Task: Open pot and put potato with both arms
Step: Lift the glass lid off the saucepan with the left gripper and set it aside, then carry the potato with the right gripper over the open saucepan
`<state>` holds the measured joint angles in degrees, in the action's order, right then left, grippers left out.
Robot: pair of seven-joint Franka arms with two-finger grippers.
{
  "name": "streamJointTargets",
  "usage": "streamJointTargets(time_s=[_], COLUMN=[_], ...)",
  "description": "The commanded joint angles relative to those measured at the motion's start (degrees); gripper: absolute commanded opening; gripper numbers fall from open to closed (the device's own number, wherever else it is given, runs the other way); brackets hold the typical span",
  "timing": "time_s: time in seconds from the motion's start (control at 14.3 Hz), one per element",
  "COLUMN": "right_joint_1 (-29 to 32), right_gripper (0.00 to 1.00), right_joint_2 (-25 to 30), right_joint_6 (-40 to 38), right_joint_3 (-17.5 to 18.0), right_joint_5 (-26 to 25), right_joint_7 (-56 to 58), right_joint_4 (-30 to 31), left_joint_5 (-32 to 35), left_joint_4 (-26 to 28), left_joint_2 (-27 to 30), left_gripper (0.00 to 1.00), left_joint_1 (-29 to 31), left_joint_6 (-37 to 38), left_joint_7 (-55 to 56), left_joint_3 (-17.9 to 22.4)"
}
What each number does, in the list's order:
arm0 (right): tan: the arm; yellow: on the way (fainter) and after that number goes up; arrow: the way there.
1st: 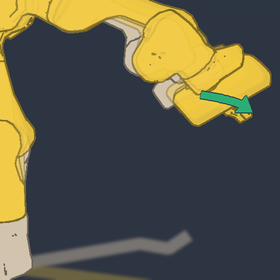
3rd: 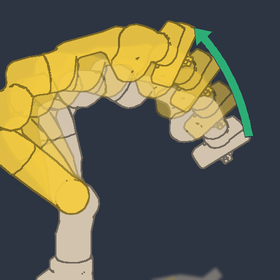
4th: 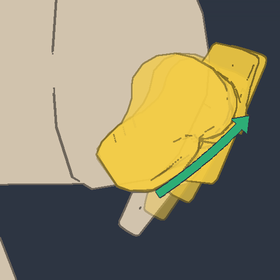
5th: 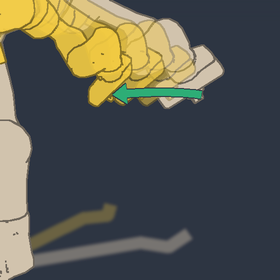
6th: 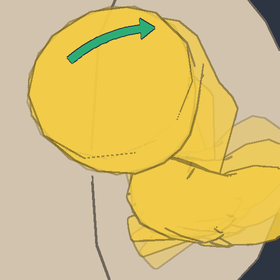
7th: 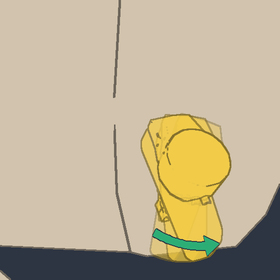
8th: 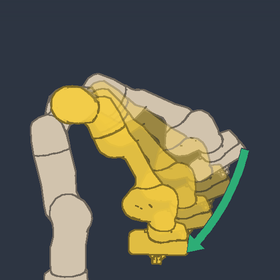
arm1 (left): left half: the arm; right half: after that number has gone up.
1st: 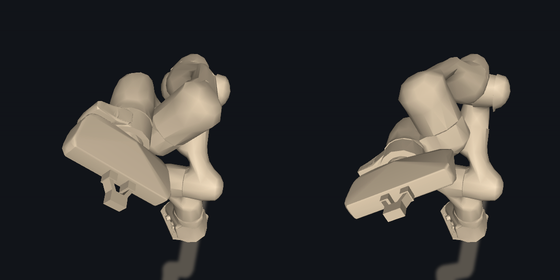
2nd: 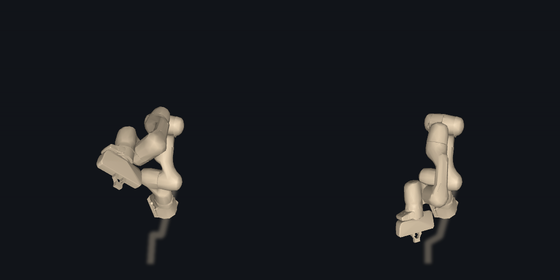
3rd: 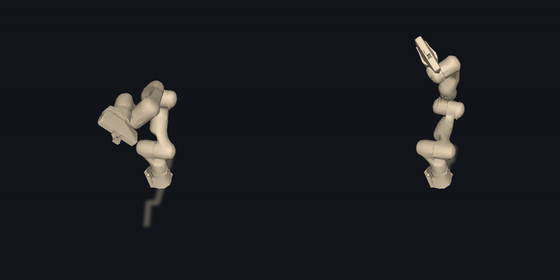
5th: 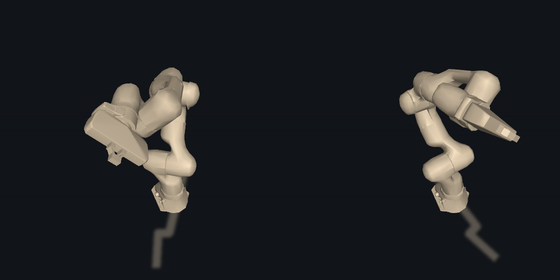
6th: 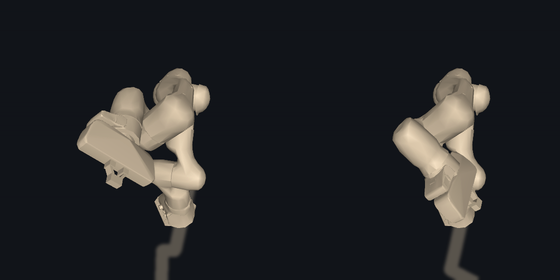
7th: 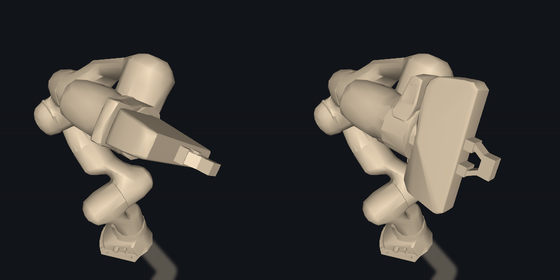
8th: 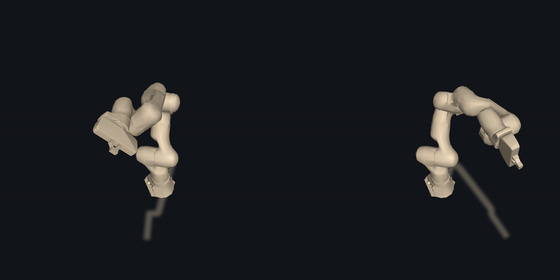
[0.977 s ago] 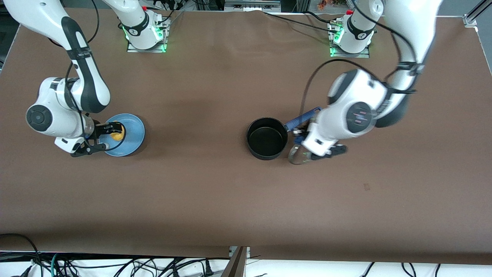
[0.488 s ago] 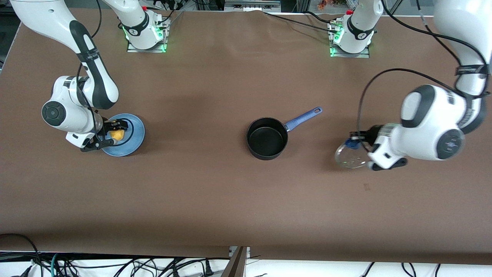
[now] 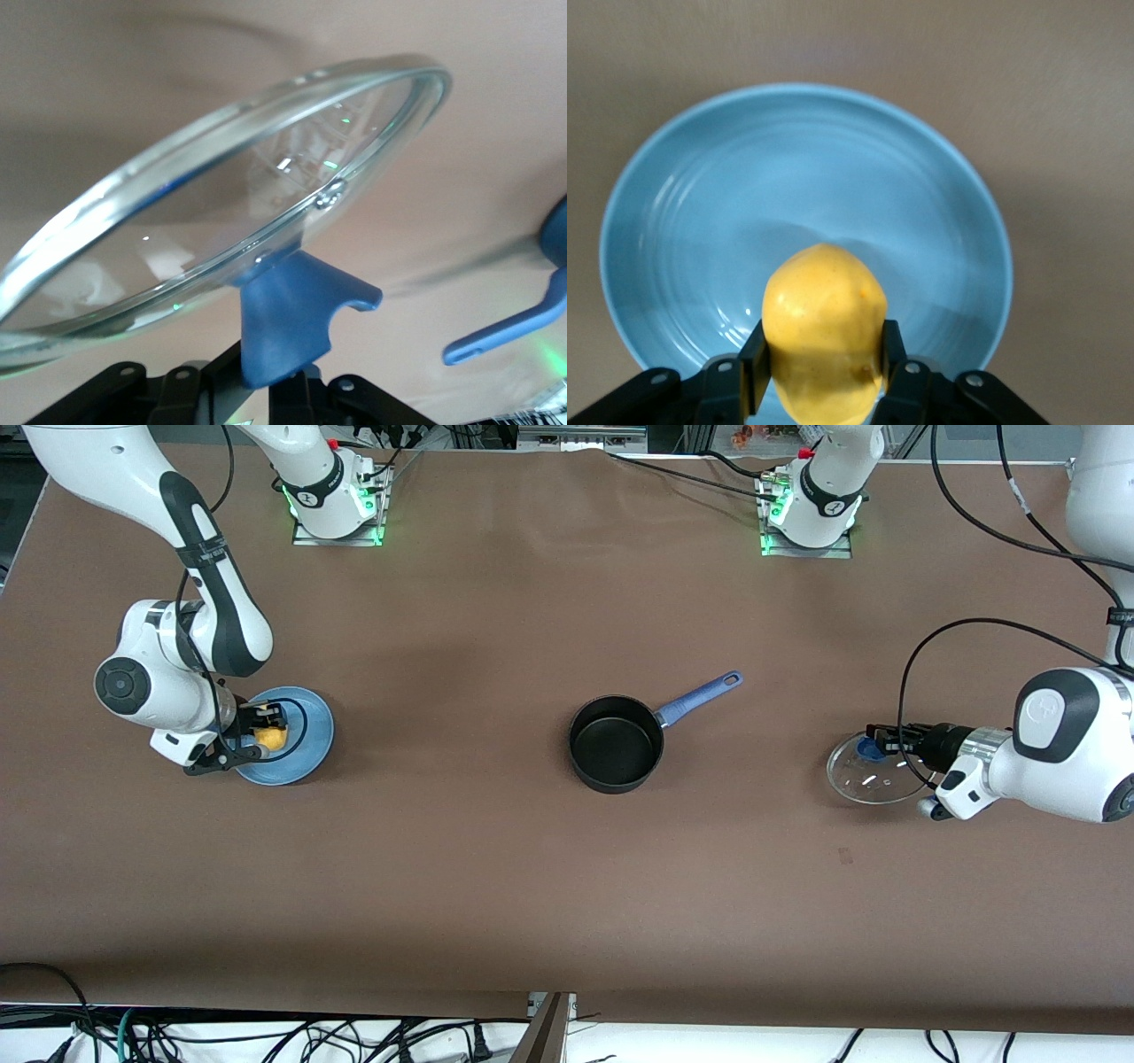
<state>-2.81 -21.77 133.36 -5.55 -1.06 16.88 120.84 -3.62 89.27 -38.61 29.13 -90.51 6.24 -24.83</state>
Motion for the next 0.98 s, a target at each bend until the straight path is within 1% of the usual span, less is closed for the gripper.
streamJointTargets(time_s=[0.0, 0.14, 0.28, 0.42, 0.49, 0.56, 0.63, 0.7, 0.77, 0.84, 0.91], right_joint_1=[-0.2, -0.2, -0.5, -1.9, -3.3, -5.5, -8.6, -11.5, -14.1, -16.1, -17.8], right_gripper=[0.08, 0.08, 0.08, 0.08, 0.08, 0.08, 0.08, 0.08, 0.08, 0.08, 0.08], right_joint_2=[3.0, 3.3, 3.2, 3.0, 2.5, 1.9, 0.9, -0.2, -1.5, -3.2, -5.1], right_joint_6=[-6.6, -13.9, -17.9, -18.3, -18.3, -18.2, -18.0, -17.8, -17.7, -17.6, -17.3], right_joint_3=[1.5, 5.2, 10.6, 16.5, 18.8, 20.1, 20.2, 20.2, 20.2, 20.2, 20.2], right_joint_5=[0.7, 1.7, 2.6, 2.6, 2.5, 2.3, 2.2, 1.9, 2.2, 2.1, 1.9], right_joint_7=[0.0, -2.4, -10.5, -22.3, -28.8, -34.9, -39.8, -43.9, -48.1, -52.1, -56.3], right_joint_4=[-4.5, -10.8, -15.8, -18.0, -19.3, -20.8, -22.4, -24.2, -26.2, -27.8, -30.2], left_joint_5=[-2.2, -3.4, -3.5, -3.5, -3.6, -4.2, -5.2, -5.5, -5.6, -5.7, -5.7], left_joint_4=[-0.6, -0.7, -0.8, -0.7, -0.9, -0.8, -0.6, -0.7, -0.9, -0.9, -0.9], left_joint_2=[-1.8, -3.4, -5.0, -6.3, -7.1, -7.5, -8.1, -8.7, -9.4, -9.6, -9.6], left_gripper=[0.00, 0.00, 0.00, 0.00, 0.00, 0.00, 0.00, 0.29, 0.51, 0.61, 0.85], left_joint_1=[2.7, 4.9, 6.9, 8.1, 8.7, 9.2, 9.5, 9.8, 10.6, 11.1, 11.3], left_joint_6=[1.6, 2.9, 3.2, 3.7, 4.1, 4.3, 4.5, 5.5, 6.1, 6.2, 6.5], left_joint_7=[-1.1, -1.3, -2.6, -3.2, -3.2, -3.2, -3.2, -3.2, -3.3, -3.3, -3.5], left_joint_3=[-0.7, -0.7, -0.7, -0.7, -0.7, -0.7, -0.7, -0.6, -0.5, -0.5, -0.5])
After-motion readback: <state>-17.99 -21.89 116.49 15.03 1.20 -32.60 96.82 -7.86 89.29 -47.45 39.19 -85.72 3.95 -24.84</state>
